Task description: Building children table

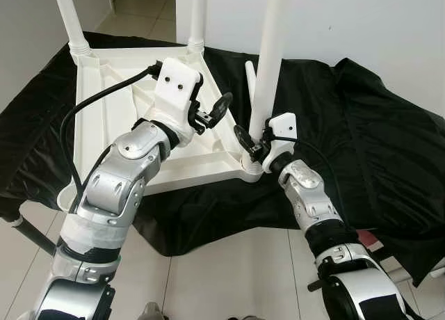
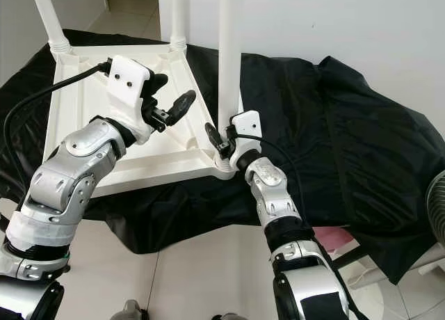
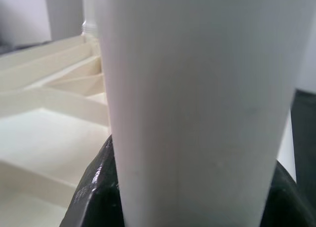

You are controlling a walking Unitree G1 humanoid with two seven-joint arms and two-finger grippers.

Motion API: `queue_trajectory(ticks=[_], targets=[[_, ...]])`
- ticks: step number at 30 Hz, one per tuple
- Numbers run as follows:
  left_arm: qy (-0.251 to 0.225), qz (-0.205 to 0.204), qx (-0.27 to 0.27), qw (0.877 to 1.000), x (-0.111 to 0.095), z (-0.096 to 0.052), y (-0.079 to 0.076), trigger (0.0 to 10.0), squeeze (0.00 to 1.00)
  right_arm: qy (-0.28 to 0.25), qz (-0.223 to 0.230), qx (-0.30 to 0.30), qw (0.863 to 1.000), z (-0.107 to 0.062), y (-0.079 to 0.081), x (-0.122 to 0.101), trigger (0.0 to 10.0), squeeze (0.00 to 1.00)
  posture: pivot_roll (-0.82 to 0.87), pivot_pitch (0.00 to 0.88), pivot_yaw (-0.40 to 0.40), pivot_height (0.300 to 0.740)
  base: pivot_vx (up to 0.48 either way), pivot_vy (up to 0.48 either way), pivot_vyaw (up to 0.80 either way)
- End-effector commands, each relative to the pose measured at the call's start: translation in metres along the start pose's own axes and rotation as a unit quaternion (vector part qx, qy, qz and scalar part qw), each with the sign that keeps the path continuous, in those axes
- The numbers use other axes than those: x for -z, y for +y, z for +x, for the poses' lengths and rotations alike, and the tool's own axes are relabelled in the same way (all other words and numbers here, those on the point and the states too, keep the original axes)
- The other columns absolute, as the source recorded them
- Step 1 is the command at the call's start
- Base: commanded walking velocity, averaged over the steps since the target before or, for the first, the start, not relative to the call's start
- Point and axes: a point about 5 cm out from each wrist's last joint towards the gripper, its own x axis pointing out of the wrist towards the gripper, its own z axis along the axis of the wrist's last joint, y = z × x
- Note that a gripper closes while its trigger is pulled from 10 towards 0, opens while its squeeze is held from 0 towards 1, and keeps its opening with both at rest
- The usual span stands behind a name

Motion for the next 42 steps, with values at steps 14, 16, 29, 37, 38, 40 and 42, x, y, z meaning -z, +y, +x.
queue_trajectory(ticks=[14, 16, 29, 37, 38, 40, 42], targets=[[0.0, 0.006, 0.007, 1.0, -0.003, -0.001, 0.002, 10.0, 0.0, 0.079, 0.041, 0.027, 0.996, -0.019, -0.003, 0.043, 10.0, 0.0, 0.1, 0.081, -0.071, 0.74, 0.0, 0.0, 0.0], [0.0, 0.006, 0.007, 1.0, -0.003, -0.001, 0.002, 10.0, 0.0, 0.079, 0.046, 0.03, 0.995, -0.019, -0.003, 0.044, 10.0, 0.0, 0.1, 0.081, -0.071, 0.74, 0.0, 0.0, 0.0], [0.005, 0.005, 0.0, 1.0, -0.005, -0.003, 0.006, 10.0, 0.0, 0.068, 0.108, 0.072, 0.989, -0.022, -0.009, 0.049, 10.0, 0.0, 0.1, 0.112, -0.052, 0.74, 0.0, 0.0, 0.0], [0.007, 0.006, 0.0, 1.0, -0.005, -0.002, 0.007, 10.0, 0.0, 0.047, 0.182, 0.14, 0.972, -0.027, -0.024, 0.049, 10.0, 0.0, 0.1, 0.122, -0.043, 0.74, 0.0, 0.0, 0.0], [0.007, 0.006, 0.0, 1.0, -0.005, -0.002, 0.007, 10.0, 0.0, 0.047, 0.182, 0.14, 0.972, -0.027, -0.024, 0.049, 10.0, 0.0, 0.1, 0.122, -0.043, 0.74, 0.0, 0.0, 0.0], [0.007, 0.006, 0.0, 1.0, -0.005, -0.002, 0.007, 10.0, 0.0, 0.047, 0.162, 0.142, 0.975, -0.03, -0.025, 0.05, 10.0, 0.0, 0.1, 0.123, -0.041, 0.74, 0.0, 0.0, 0.0], [0.007, 0.006, 0.0, 1.0, -0.005, -0.002, 0.007, 10.0, 0.0, 0.047, 0.162, 0.142, 0.975, -0.03, -0.025, 0.05, 10.0, 0.0, 0.1, 0.123, -0.041, 0.74, 0.0, 0.0, 0.0]])
